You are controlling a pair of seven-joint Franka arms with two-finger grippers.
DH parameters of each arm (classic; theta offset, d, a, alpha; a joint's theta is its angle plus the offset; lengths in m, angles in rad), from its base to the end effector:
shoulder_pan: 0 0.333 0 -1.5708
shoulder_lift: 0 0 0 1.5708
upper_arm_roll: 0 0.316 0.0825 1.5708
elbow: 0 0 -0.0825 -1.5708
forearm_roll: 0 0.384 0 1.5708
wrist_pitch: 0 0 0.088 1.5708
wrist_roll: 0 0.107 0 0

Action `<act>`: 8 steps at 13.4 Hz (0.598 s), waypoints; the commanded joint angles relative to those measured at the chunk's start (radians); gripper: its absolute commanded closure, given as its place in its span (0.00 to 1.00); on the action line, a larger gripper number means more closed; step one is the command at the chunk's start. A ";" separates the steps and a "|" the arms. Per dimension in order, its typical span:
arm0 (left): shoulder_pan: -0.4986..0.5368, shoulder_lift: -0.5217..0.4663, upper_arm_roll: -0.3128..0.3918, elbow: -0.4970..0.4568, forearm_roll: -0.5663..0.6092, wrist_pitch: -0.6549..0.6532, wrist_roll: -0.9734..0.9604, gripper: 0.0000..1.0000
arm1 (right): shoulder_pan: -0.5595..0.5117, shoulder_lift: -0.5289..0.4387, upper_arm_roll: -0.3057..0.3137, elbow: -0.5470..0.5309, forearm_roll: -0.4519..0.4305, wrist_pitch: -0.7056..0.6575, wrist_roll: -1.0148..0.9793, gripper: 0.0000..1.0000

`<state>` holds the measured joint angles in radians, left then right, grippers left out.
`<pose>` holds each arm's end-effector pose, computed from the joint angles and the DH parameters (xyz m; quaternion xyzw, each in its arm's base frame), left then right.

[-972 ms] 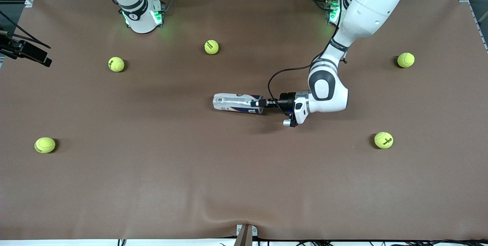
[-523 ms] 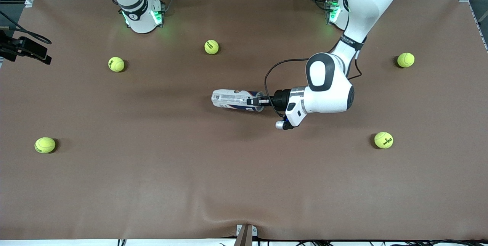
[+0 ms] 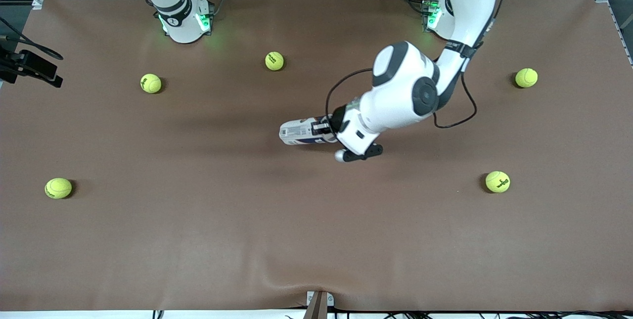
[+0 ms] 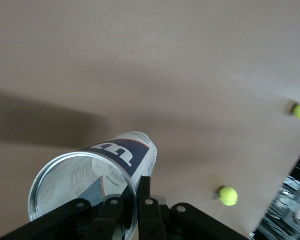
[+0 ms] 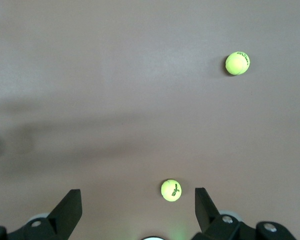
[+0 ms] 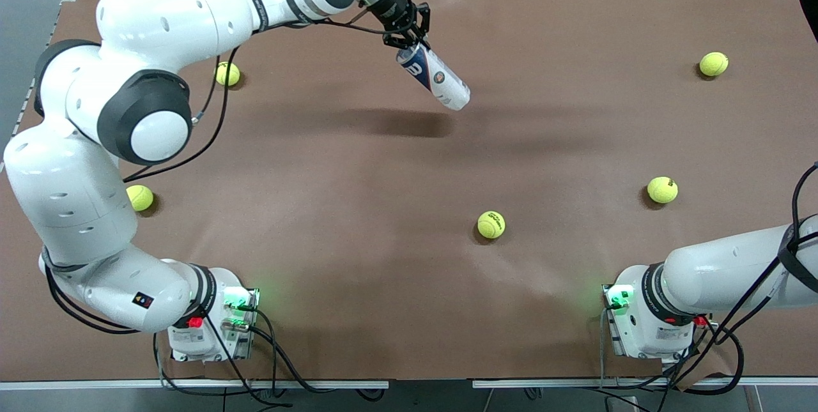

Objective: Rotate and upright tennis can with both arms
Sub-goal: 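Lift the can with the left gripper and rotate it upright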

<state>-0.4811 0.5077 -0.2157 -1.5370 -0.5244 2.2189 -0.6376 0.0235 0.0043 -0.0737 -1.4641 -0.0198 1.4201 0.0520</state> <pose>0.5513 -0.4502 0.3893 0.9511 0.1257 -0.0995 0.2639 0.5393 -0.0294 0.6589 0.9983 -0.0523 -0.0241 0.0100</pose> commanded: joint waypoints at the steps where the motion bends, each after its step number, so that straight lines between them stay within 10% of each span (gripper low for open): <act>1: -0.027 0.003 0.004 0.037 0.195 -0.007 -0.156 1.00 | 0.003 -0.024 0.000 -0.025 0.000 0.019 0.038 0.00; 8: -0.126 0.055 0.031 0.166 0.484 -0.199 -0.408 1.00 | 0.010 -0.023 0.000 -0.025 0.000 0.034 0.040 0.00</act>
<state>-0.5608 0.5250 -0.2082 -1.4214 -0.0989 2.0552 -0.9715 0.0279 0.0043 -0.0731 -1.4642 -0.0194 1.4412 0.0732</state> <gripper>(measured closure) 0.956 0.000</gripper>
